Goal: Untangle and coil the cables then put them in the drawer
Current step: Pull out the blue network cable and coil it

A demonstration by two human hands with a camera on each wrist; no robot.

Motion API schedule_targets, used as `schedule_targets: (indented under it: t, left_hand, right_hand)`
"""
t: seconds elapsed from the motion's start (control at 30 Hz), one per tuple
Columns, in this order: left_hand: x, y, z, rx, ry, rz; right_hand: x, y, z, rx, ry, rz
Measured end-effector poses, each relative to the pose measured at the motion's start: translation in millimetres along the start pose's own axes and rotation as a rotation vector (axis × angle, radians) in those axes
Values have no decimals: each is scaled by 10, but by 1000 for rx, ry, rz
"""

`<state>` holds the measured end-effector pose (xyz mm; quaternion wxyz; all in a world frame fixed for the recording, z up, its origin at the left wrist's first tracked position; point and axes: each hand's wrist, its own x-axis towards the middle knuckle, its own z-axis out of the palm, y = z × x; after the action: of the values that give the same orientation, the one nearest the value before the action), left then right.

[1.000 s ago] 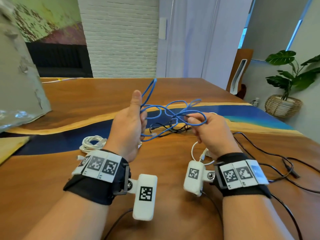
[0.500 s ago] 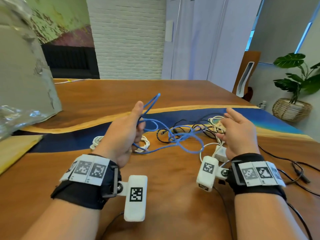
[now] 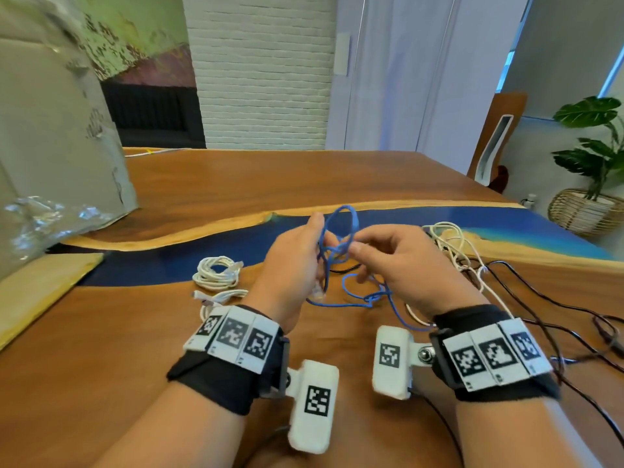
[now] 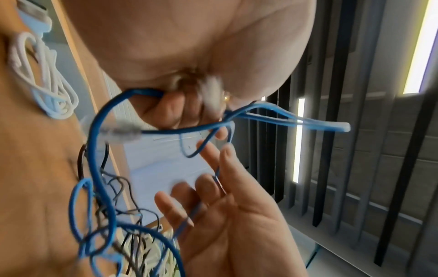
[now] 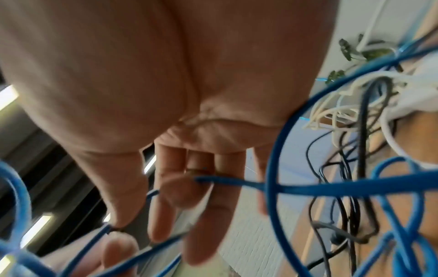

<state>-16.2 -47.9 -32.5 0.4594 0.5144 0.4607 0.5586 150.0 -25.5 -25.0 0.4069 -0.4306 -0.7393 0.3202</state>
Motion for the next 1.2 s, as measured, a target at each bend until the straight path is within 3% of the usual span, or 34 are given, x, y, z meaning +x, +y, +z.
schedule_targets:
  t: [0.17,0.3,0.43,0.57,0.73,0.83,0.9,0.97,1.07,1.13,1.2]
  left_hand:
    - [72,14,-272,71,108,88]
    - [23,22,-411,153,80,54]
    - [27,-14,-420,319,39,-31]
    - [36,-23,-405,226,98,6]
    - [42,48,-399,-114,144,68]
    - [23,74,-371,-261,104,81]
    - [3,100,-348,-319,56,91]
    - [-17,133,-327,-375,11,110]
    - [-60,194,-269,-455,-44,144]
    - [-95,227,-235,-503,-75,163]
    - [-118,245,-231,-538,-89,172]
  right_hand:
    - [-8,48,-265,147,355,83]
    - [-11,185,-475,-35,601,147]
    - [-13,284,-529,-140,589,227]
    - [-6,257,-475,-161,556,214]
    - [0,239,-414,-220,435,213]
    - [8,167,-343,-267,445,65]
    - [2,83,-288,-131,432,-41]
    - [-20,9,-206,90,281,-104]
    - [-52,-46,-25,300,-103,-96]
    - [-43,-21,60,242,-314,-55]
    - [-25,45,68,-7,-403,-42]
